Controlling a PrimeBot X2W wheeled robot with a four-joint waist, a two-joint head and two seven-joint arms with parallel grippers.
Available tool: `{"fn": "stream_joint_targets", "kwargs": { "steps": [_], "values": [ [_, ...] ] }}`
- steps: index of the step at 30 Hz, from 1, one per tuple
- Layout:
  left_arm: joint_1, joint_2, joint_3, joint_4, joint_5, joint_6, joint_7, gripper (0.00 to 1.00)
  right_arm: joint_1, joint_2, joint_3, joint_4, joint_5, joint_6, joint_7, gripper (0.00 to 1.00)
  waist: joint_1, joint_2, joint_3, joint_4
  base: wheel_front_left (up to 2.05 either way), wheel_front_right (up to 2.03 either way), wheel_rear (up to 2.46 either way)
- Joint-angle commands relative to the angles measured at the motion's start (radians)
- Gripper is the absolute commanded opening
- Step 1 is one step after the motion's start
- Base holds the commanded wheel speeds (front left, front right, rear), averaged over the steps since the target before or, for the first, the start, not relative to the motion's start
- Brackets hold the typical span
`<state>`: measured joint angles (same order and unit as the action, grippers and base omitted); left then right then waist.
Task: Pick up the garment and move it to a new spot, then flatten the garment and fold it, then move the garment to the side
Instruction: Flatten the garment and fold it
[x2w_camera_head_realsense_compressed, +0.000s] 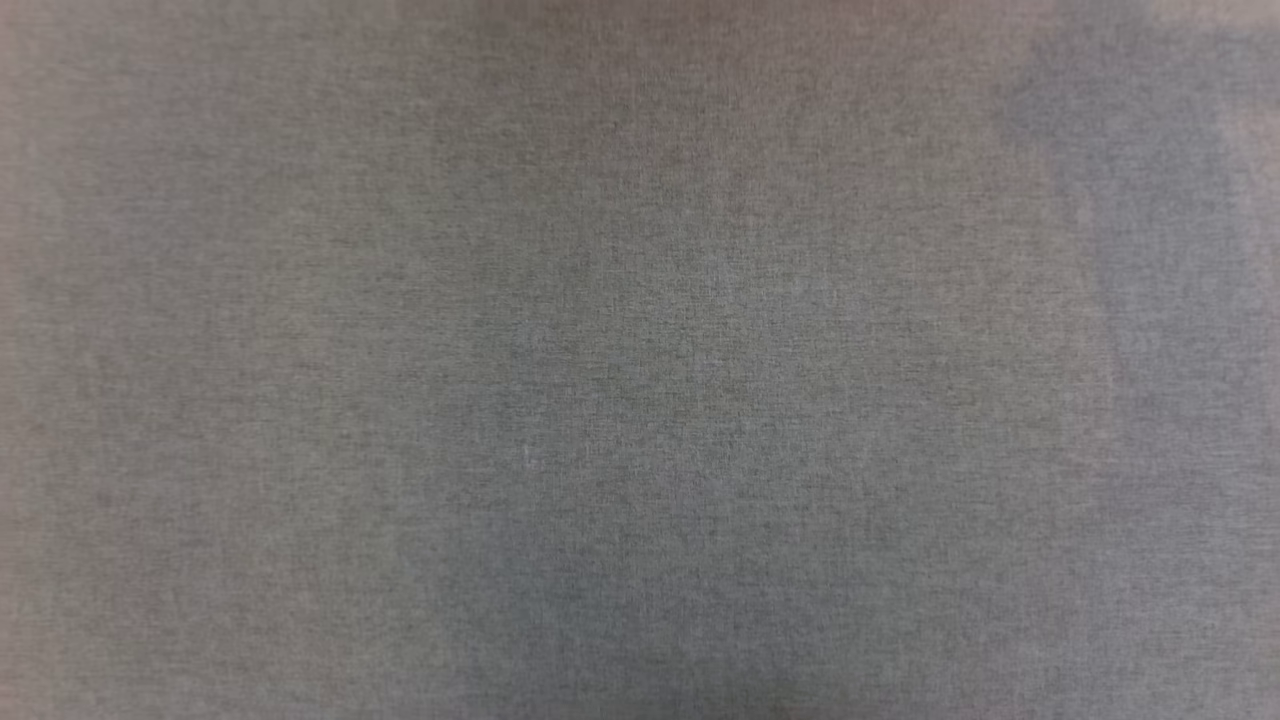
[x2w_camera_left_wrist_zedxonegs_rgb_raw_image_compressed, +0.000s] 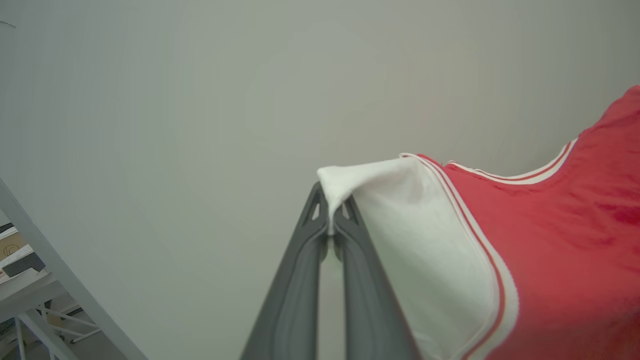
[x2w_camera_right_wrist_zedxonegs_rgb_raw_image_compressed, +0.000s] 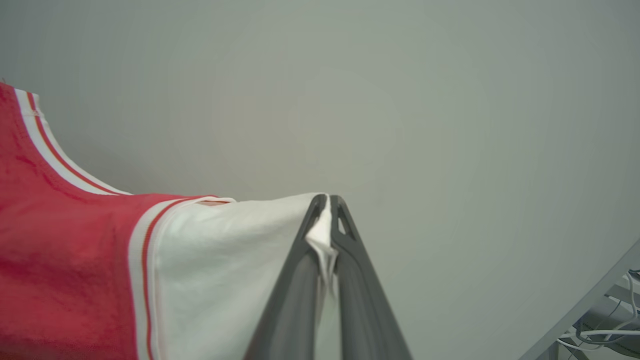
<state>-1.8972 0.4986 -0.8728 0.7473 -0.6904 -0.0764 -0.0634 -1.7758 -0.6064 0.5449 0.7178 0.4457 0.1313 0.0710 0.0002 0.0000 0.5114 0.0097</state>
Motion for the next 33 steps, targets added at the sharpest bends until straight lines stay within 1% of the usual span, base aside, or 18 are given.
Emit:
{"fn": "stream_joint_targets", "kwargs": {
  "steps": [1, 4, 9, 14, 18, 23, 26, 30, 33],
  "values": [
    [-0.022, -0.009, 0.000, 0.023, 0.010, -0.006, -0.019, 0.00, -0.027, 0.012, 0.004, 0.023, -0.018, -0.001, -0.023, 0.00, -0.0002, 0.0000, 0.062, -0.018, 0.00, 0.00, 0.00],
    [-0.023, -0.027, -0.003, 0.070, 0.010, -0.012, -0.055, 0.00, -0.051, 0.039, 0.027, 0.077, -0.027, -0.001, -0.063, 0.00, -0.0002, 0.0000, 0.079, -0.016, 0.00, 0.00, 0.00],
    [0.014, -0.049, -0.023, 0.131, 0.006, -0.029, -0.100, 0.00, -0.036, 0.069, 0.066, 0.149, -0.008, -0.001, -0.106, 0.00, -0.0002, 0.0000, 0.079, -0.012, 0.00, 0.00, 0.00],
    [0.089, -0.062, -0.047, 0.167, -0.006, -0.042, -0.144, 0.00, 0.028, 0.087, 0.121, 0.181, 0.022, -0.001, -0.150, 0.00, -0.0002, 0.0000, 0.048, -0.008, 0.00, 0.00, 0.00],
    [0.181, -0.055, -0.056, 0.167, -0.024, -0.047, -0.173, 0.00, 0.114, 0.088, 0.175, 0.174, 0.063, -0.001, -0.179, 0.00, -0.0002, 0.0000, 0.003, -0.006, 0.00, 0.00, 0.00],
    [0.336, -0.035, -0.061, 0.132, -0.044, -0.049, -0.192, 0.00, 0.246, 0.069, 0.239, 0.141, 0.134, -0.001, -0.205, 0.00, -0.0002, 0.0000, -0.073, -0.005, 0.00, 0.00, 0.00],
    [0.455, -0.015, -0.052, 0.089, -0.060, -0.042, -0.196, 0.00, 0.346, 0.053, 0.282, 0.108, 0.187, -0.001, -0.219, 0.00, -0.0002, 0.0000, -0.125, -0.004, 0.00, 0.00, 0.00],
    [0.627, 0.015, -0.030, 0.002, -0.081, -0.013, -0.198, 0.00, 0.490, 0.024, 0.319, 0.057, 0.264, -0.001, -0.239, 0.00, -0.0002, 0.0000, -0.186, -0.002, 0.00, 0.00, 0.00],
    [0.780, 0.048, -0.001, -0.082, -0.097, 0.022, -0.198, 0.00, 0.611, 0.004, 0.345, 0.019, 0.311, -0.001, -0.250, 0.00, -0.0002, 0.0000, -0.231, -0.005, 0.00, 0.00, 0.00]
  ]
}}
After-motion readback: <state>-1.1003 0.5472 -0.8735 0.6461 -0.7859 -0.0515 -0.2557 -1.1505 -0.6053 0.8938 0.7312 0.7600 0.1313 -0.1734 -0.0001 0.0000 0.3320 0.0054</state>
